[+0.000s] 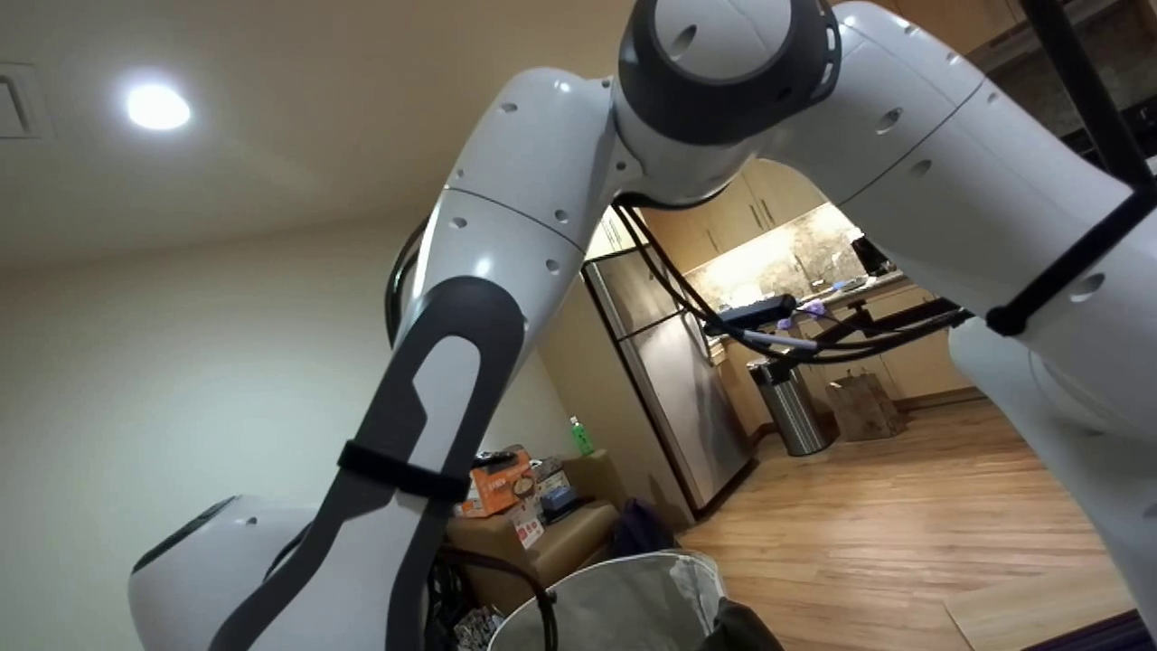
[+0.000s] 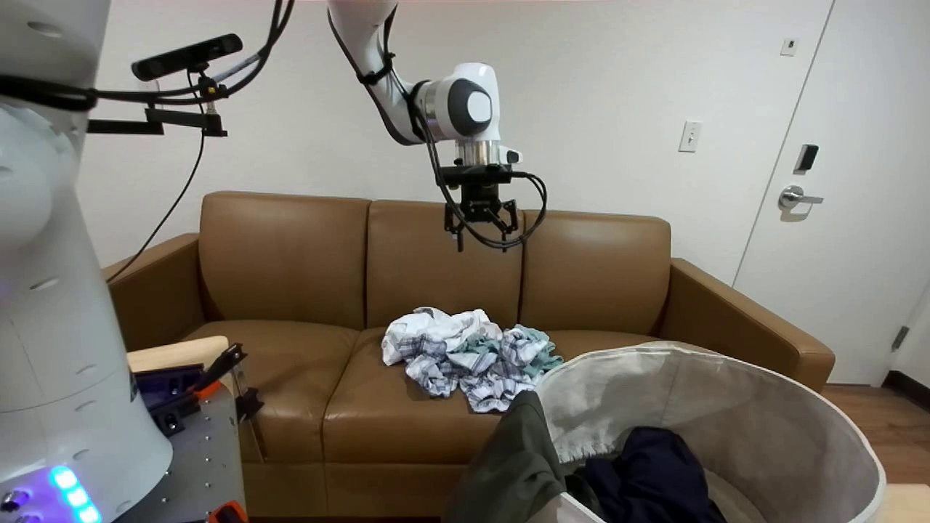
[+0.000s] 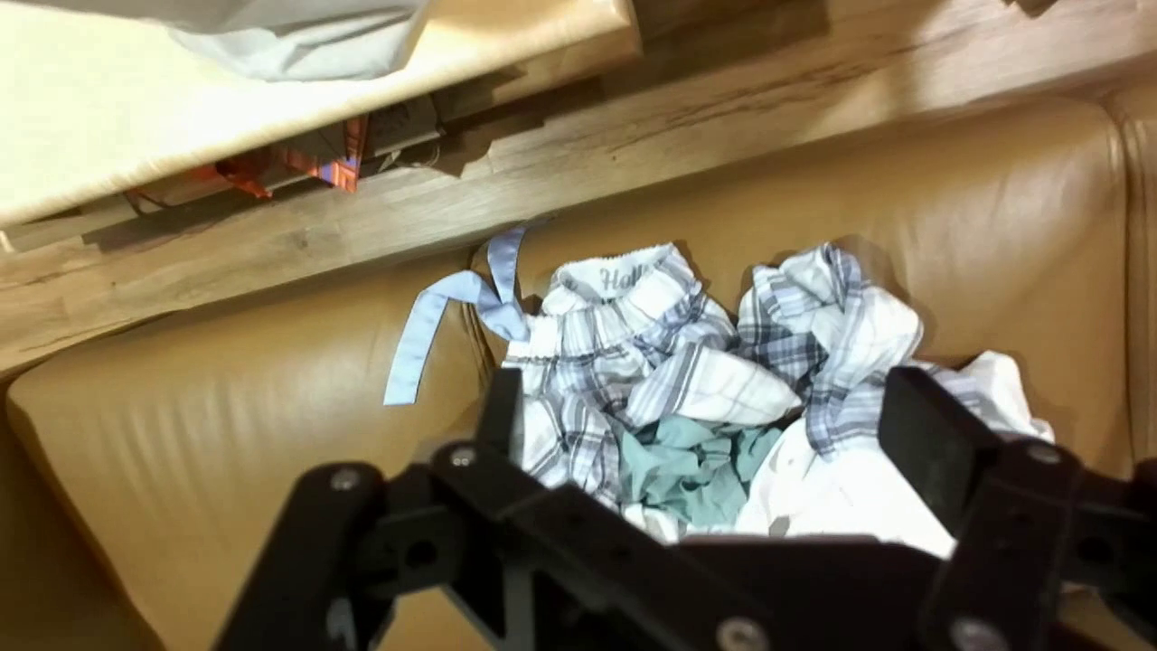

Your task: Pick up one cloth from the couch and put it in the bag

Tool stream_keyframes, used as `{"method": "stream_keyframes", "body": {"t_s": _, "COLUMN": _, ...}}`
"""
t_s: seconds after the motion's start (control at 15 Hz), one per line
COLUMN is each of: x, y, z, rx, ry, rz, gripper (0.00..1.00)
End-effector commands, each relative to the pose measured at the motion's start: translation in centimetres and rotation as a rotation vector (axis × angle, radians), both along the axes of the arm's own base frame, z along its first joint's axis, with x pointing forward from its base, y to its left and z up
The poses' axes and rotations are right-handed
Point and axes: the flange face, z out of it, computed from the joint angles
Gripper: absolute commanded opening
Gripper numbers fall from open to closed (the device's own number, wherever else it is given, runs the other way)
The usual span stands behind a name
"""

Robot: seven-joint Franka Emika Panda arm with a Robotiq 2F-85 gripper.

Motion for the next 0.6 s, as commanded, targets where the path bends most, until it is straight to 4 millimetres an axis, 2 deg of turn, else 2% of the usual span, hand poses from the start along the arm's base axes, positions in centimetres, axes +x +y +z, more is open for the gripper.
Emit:
{"method": "stream_keyframes", "body": {"t_s": 0.0, "x": 3.3, "y": 3.2, "z": -4.3, "rx": 0.065, "ry": -0.081, "rz": -0.049, "gripper": 1.00}}
{"method": "stream_keyframes", "body": {"t_s": 0.33, "x": 7.2, "y": 8.8, "z": -12.4, "rx": 0.194, "ry": -0.163, "rz": -0.015, "gripper": 1.00}}
{"method": "stream_keyframes", "body": {"t_s": 0.53, "x": 8.4, "y": 11.1, "z": -16.8, "rx": 0.263, "ry": -0.105, "rz": 0.044, "gripper": 1.00}}
